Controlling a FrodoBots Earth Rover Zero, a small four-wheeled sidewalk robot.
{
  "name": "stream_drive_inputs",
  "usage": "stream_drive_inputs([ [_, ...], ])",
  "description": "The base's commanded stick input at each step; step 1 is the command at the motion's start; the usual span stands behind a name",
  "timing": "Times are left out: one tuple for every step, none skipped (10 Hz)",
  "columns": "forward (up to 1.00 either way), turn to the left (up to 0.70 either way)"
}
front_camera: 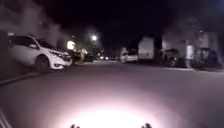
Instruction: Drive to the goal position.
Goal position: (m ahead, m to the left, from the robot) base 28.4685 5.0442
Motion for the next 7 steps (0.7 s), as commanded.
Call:
stream_drive_inputs([
  [0.85, 0.0],
  [0.85, 0.0],
  [0.85, 0.0],
  [0.85, 0.0],
  [0.85, 0.0],
  [0.85, 0.0],
  [0.85, 0.0],
])
